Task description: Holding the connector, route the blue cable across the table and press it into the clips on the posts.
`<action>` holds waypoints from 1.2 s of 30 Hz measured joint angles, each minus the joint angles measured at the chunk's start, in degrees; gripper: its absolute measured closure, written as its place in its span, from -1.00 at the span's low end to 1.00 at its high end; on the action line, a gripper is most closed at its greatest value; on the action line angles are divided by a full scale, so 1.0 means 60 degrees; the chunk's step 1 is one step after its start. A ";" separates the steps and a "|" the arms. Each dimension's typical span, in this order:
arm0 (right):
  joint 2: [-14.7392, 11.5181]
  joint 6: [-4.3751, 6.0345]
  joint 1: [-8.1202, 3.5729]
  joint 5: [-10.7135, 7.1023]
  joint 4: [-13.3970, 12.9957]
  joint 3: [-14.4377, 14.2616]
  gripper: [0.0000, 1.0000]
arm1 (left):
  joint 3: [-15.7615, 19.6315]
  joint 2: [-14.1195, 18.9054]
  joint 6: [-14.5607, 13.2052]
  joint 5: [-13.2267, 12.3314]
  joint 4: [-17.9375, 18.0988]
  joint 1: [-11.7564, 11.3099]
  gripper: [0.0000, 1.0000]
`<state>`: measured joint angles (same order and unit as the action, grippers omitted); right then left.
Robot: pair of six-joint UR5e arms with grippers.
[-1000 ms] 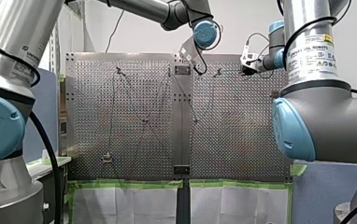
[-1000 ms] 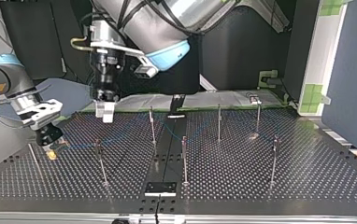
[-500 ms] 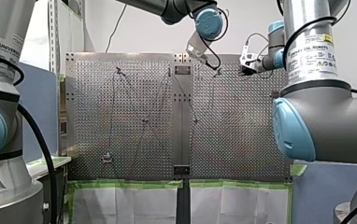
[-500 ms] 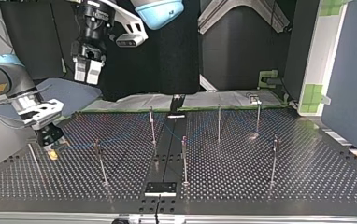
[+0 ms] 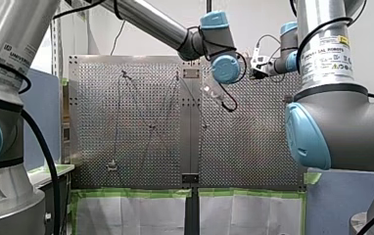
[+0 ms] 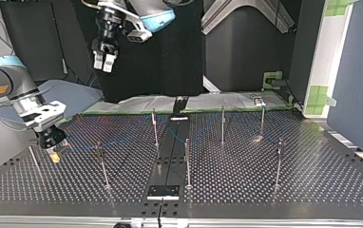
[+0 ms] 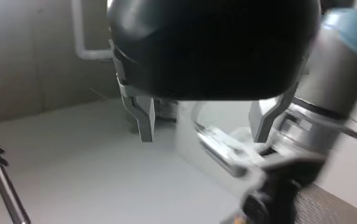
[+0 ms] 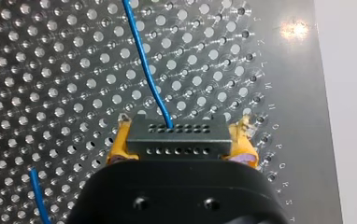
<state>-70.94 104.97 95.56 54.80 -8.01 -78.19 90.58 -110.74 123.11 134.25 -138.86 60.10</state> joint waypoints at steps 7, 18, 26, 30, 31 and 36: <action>0.0006 -0.0013 0.0003 0.0006 0.0000 0.0000 1.00 | 0.0531 -0.0532 -0.0277 0.0314 0.0532 -0.0085 -1.00; 0.0014 -0.0030 0.0003 0.0002 0.0000 -0.0001 1.00 | 0.1395 -0.1397 -0.0436 -0.0383 0.1399 -0.0807 -1.00; 0.0021 -0.0031 -0.0039 0.0005 0.0000 0.0000 1.00 | 0.2033 -0.2034 -0.0578 -0.1021 0.2035 -0.1443 -1.00; 0.0024 -0.0031 -0.0061 0.0008 0.0000 0.0000 1.00 | 0.2399 -0.2400 -0.0499 -0.1386 0.2400 -0.1809 -1.00; 0.0026 -0.0031 -0.0064 0.0008 0.0000 -0.0001 1.00 | 0.2471 -0.2473 -0.0467 -0.1457 0.2475 -0.1883 -1.00; 0.0029 -0.0031 -0.0072 0.0009 0.0000 -0.0002 1.00 | 0.2889 -0.2891 -0.0507 -0.1877 0.2894 -0.2300 -1.00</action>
<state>-70.77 104.78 95.13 54.85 -8.01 -78.20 107.91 -128.09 120.07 122.99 -121.50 46.30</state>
